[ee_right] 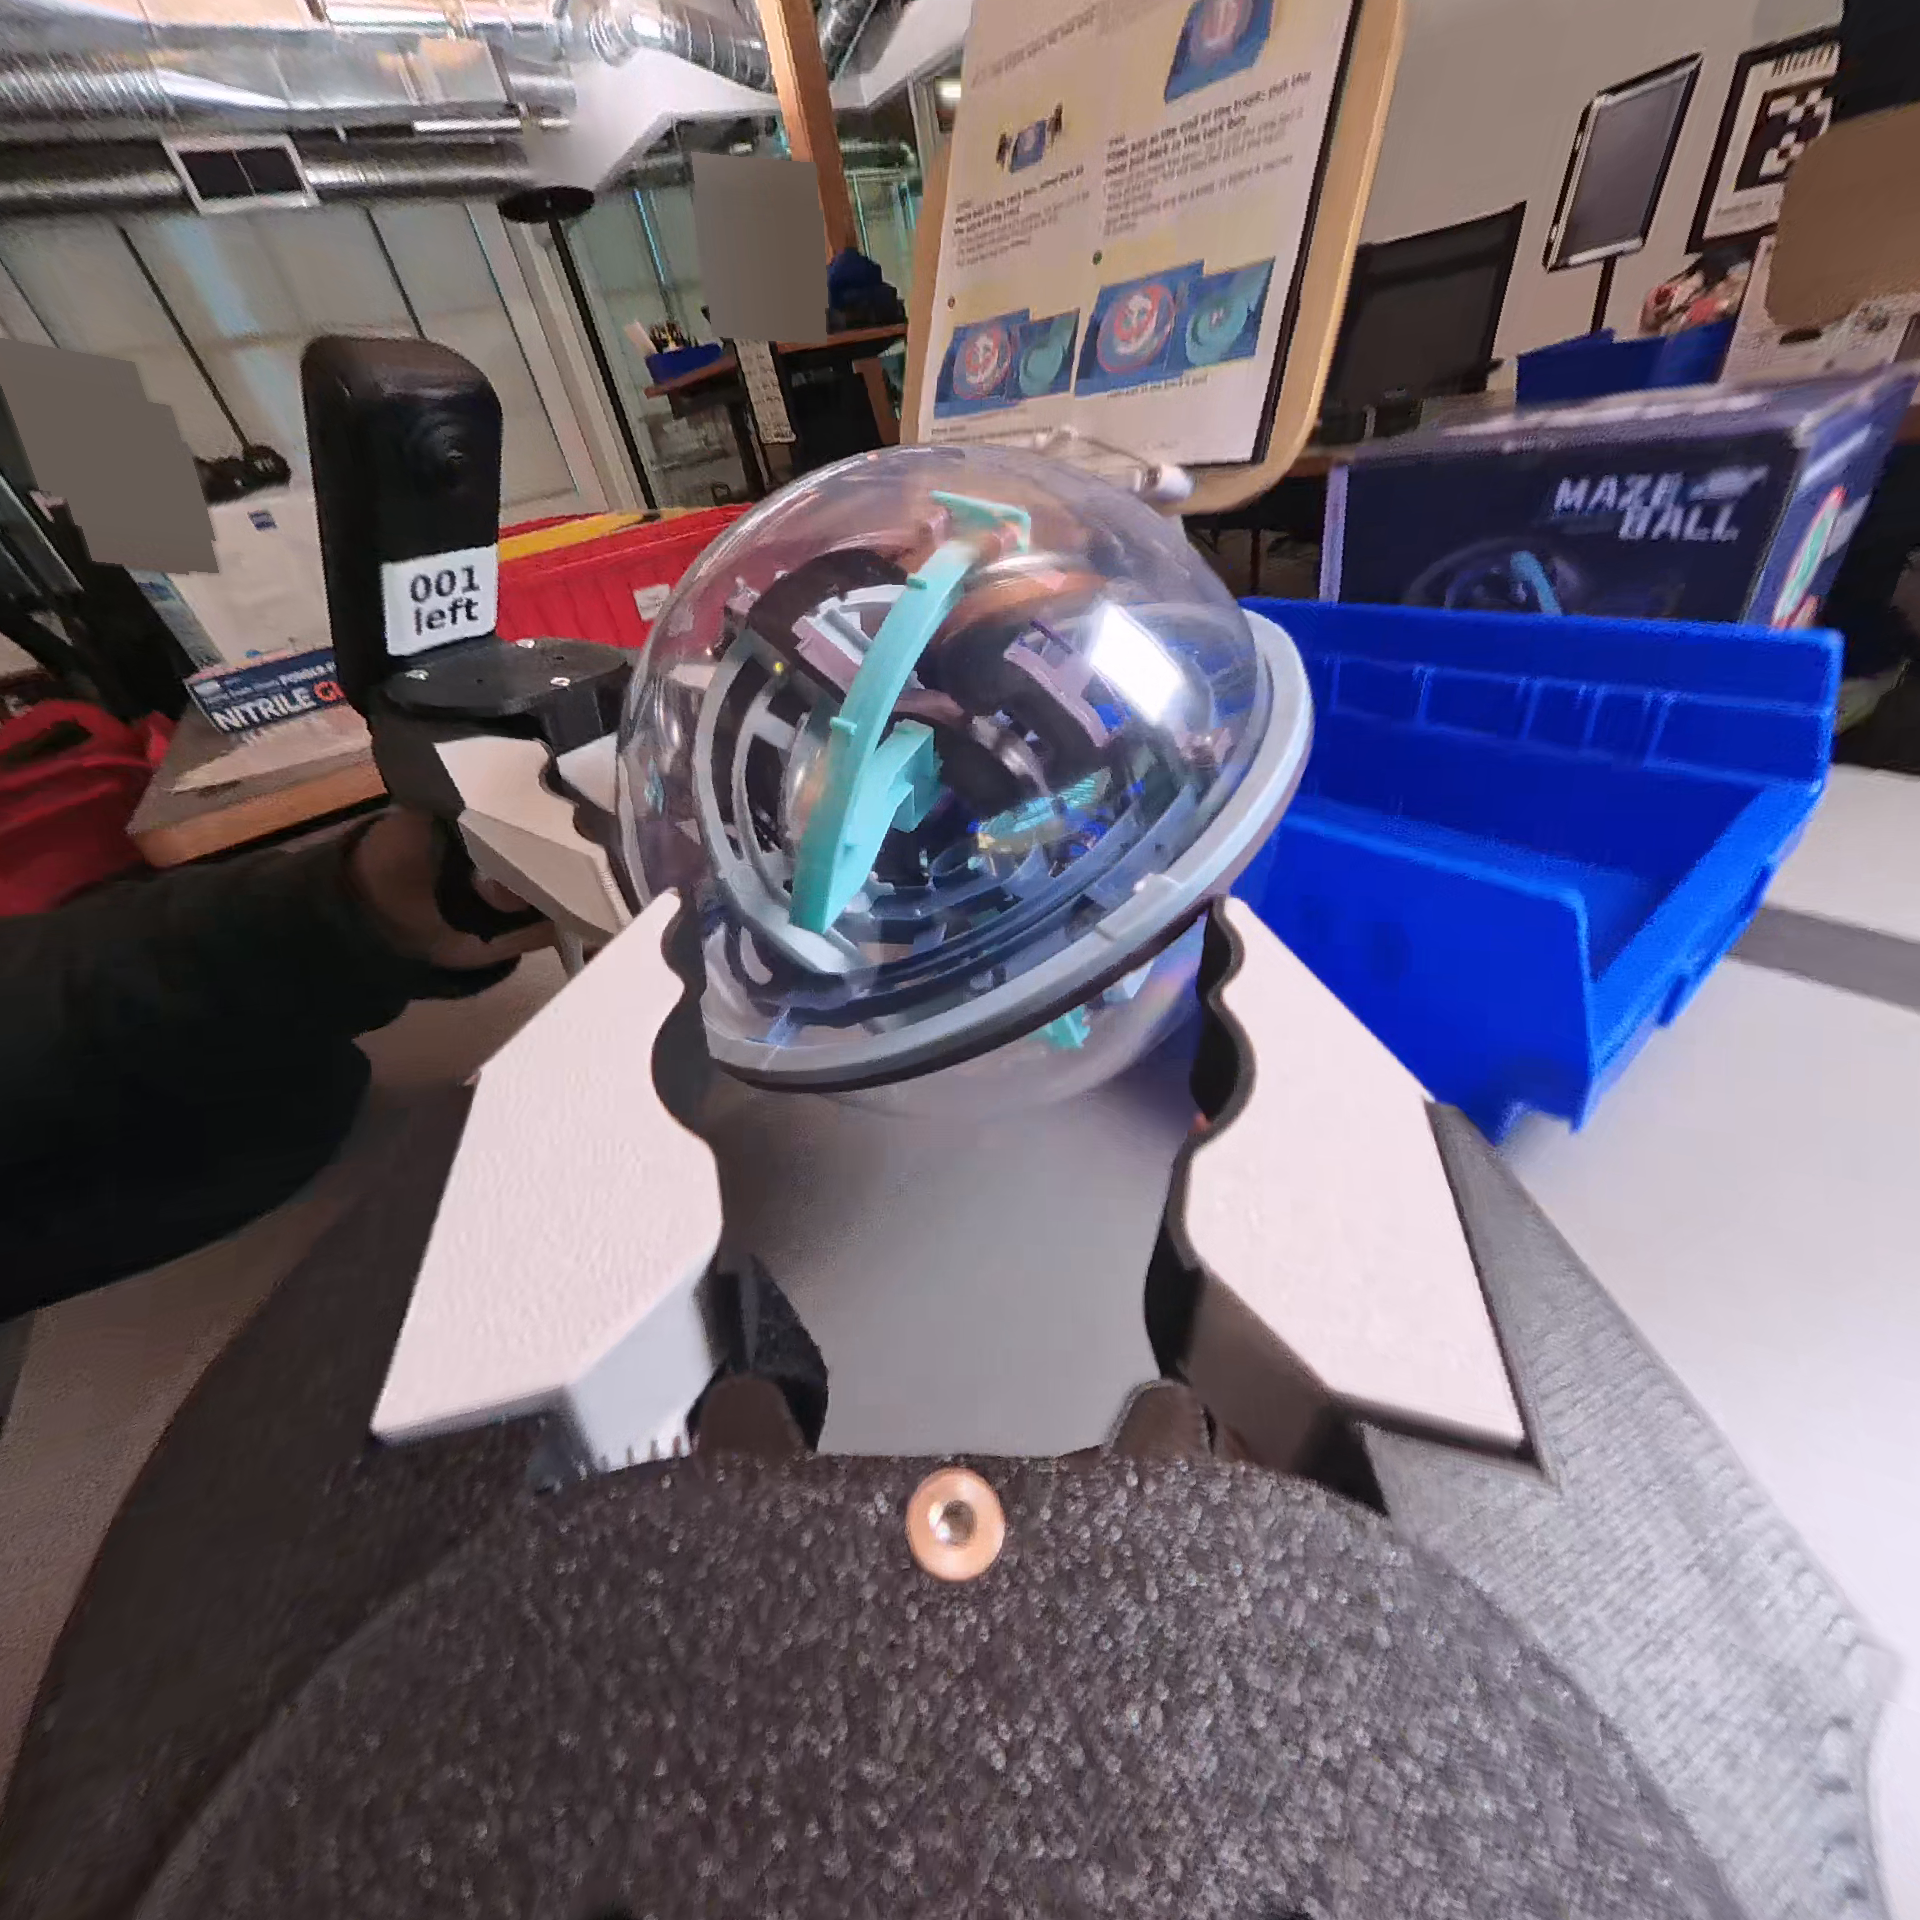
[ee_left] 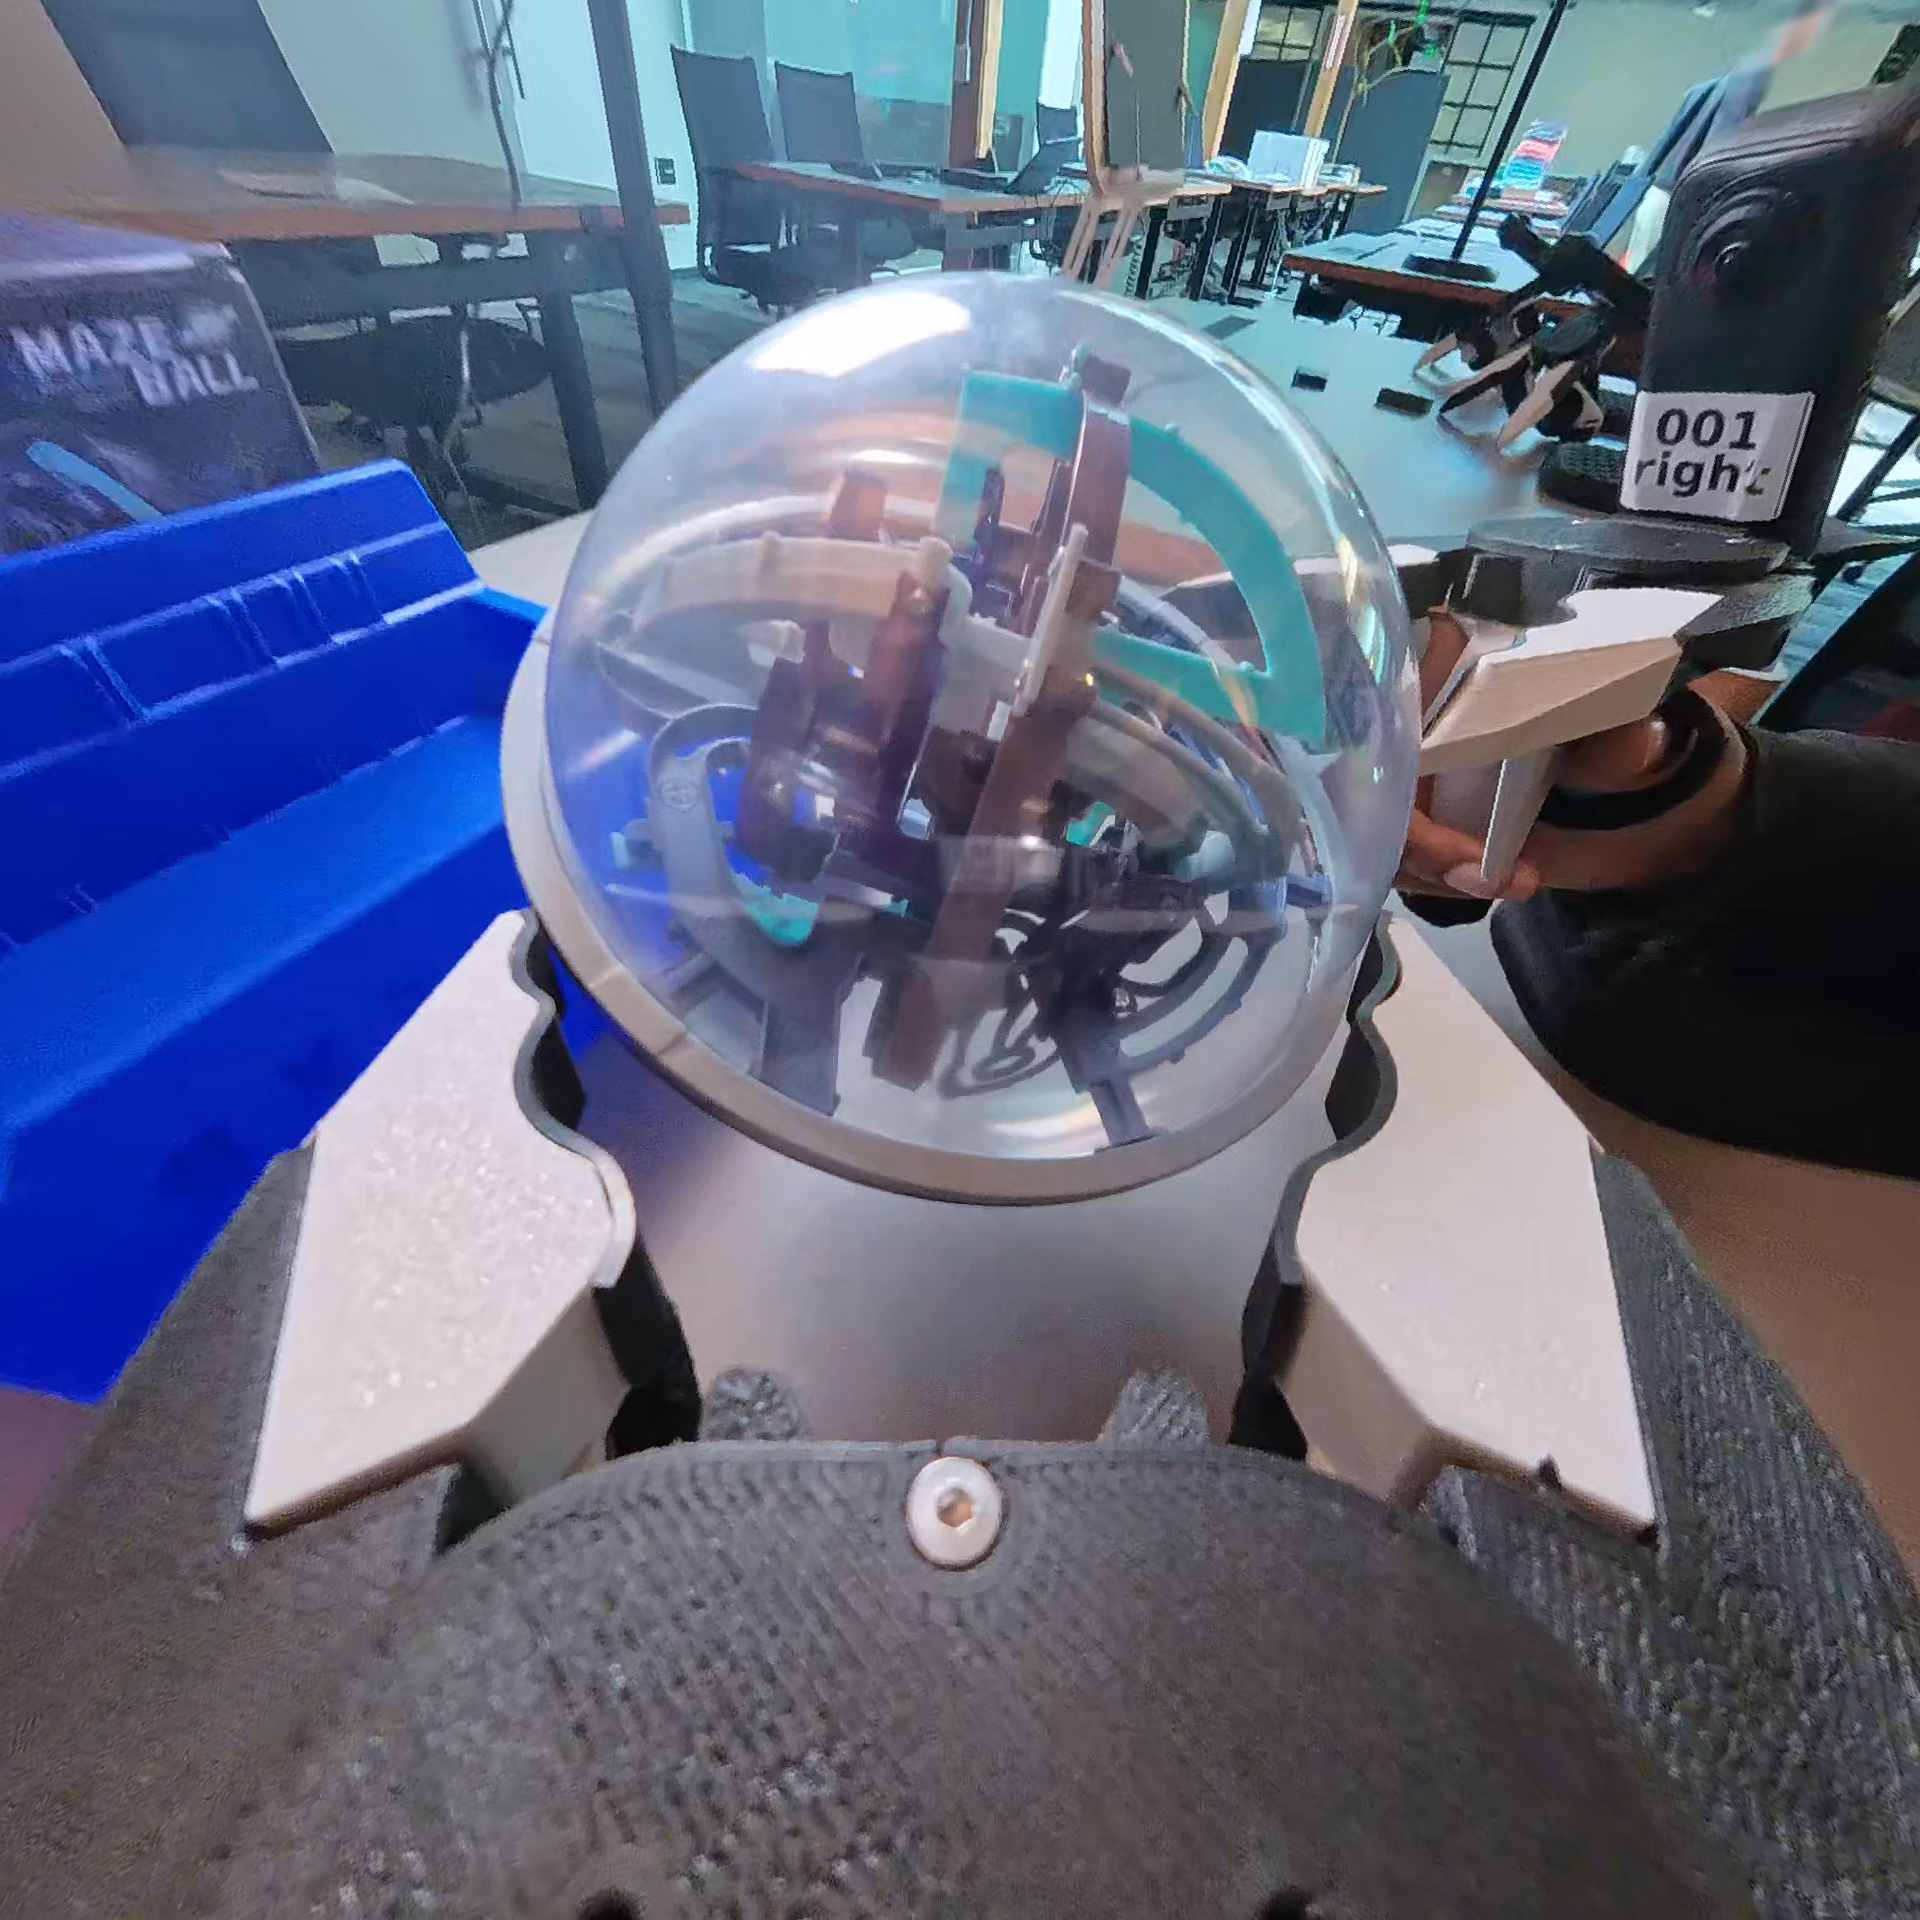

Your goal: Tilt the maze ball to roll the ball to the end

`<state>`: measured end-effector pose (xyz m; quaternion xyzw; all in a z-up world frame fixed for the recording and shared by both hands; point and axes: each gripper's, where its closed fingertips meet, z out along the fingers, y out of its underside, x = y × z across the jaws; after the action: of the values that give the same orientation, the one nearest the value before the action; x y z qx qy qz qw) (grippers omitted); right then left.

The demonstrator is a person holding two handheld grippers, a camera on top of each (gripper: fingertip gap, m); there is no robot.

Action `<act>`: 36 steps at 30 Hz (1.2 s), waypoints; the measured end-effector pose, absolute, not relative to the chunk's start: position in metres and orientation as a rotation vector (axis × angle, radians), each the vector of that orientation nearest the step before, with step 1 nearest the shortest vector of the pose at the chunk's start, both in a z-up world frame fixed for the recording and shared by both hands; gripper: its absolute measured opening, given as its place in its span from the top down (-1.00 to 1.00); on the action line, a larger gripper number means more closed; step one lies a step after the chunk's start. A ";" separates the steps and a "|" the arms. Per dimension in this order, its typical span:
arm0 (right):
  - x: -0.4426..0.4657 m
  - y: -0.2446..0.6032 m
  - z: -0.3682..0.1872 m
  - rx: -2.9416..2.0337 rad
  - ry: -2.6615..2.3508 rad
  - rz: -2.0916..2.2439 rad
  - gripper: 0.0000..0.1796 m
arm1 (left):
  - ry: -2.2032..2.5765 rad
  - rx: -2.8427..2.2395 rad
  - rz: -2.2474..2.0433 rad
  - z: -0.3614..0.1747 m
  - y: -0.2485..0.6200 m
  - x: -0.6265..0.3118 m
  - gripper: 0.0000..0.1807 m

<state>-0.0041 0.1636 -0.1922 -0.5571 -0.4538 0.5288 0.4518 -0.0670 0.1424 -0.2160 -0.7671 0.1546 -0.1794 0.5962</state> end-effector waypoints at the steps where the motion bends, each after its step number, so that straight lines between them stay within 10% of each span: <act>1: -0.009 0.166 -0.182 -1.362 -1.148 1.276 -0.05 | 0.369 -1.781 -0.397 -0.207 0.144 -0.071 -0.62; 18: -0.086 0.232 -0.111 -1.397 -1.265 1.238 -0.06 | 0.186 -1.868 -0.573 -0.151 0.204 -0.145 -0.61; 36: 0.075 0.292 -0.145 -1.576 -1.070 0.976 -0.15 | 0.447 -1.975 -0.780 -0.169 0.278 0.007 -0.61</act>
<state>0.0751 0.2923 -0.1452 -0.6459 -0.4384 0.4000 0.4802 0.0066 0.2780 -0.1691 -0.8048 0.1820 -0.3178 0.4670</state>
